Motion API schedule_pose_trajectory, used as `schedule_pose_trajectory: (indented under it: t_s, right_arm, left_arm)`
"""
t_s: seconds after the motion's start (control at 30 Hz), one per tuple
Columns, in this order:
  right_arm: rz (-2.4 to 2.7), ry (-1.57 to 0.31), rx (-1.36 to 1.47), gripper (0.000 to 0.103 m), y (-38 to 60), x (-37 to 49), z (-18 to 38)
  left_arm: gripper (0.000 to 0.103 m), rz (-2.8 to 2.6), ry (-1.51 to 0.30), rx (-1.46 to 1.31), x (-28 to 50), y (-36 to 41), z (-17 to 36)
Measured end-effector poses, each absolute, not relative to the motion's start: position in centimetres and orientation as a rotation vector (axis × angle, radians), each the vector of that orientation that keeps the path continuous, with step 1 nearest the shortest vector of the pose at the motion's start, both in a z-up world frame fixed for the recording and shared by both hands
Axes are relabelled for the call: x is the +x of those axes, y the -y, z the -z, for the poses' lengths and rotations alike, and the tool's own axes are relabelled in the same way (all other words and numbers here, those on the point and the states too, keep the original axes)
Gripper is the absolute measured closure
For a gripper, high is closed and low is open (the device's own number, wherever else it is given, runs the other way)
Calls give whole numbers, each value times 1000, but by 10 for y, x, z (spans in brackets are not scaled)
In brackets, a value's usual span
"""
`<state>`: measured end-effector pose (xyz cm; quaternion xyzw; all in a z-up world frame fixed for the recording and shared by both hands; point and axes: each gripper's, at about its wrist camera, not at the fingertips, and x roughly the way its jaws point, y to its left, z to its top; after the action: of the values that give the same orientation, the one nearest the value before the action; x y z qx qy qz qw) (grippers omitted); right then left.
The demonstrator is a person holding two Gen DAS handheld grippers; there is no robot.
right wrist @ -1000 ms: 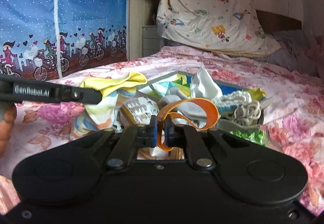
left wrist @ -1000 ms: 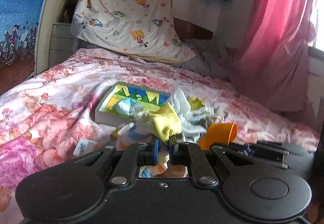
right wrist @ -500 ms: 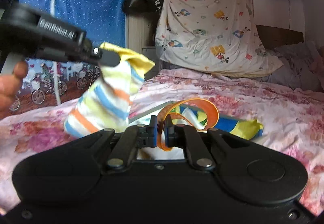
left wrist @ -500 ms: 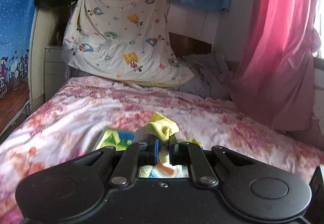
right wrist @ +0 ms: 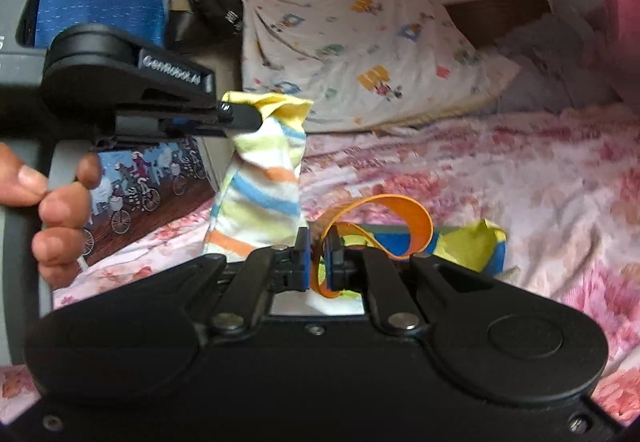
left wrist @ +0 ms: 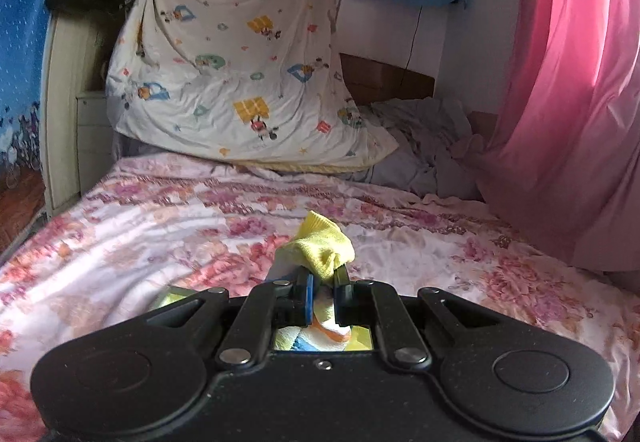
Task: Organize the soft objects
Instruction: 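Lift the sock and orange strap with both grippers and carry them over the tray, then lower the sock and strap into the tray and open both grippers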
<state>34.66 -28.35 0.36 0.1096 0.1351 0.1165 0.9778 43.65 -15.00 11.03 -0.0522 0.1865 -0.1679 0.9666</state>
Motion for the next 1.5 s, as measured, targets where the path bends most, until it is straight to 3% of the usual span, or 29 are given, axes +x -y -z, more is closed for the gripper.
schedule_pose_trajectory:
  t_s: [0.4,0.67,0.8,1.13,1.23,1.3,1.37,1.5]
  right_arm:
    - [-265,-459,421,100,309,378,29]
    - [-259,-514,476,85,320,375,41]
    - [-258,-522,522,82,328,376,44]
    - [-260,-488,548,64,334,366,37]
    - [-259,-469,541,58,334,359,28]
    - [-255,-447,527,56,333,355,23]
    - [-251,-430,514,51,332,347,15]
    - [-254,-407,492,38,329,334,-1]
  left_arm:
    - [94,323,-616,-112,466,151,-46]
    - [92,247,-772,-99,476,131,-16]
    - [84,219,-780,-130,476,122,-14]
    - [73,194,-741,-156,456,112,-28]
    - [67,194,-710,-169,444,106,-35]
    - [57,200,-677,-179,433,101,-42]
    - [50,205,-640,-199,420,95,-50]
    - [47,219,-579,-217,394,83,-68]
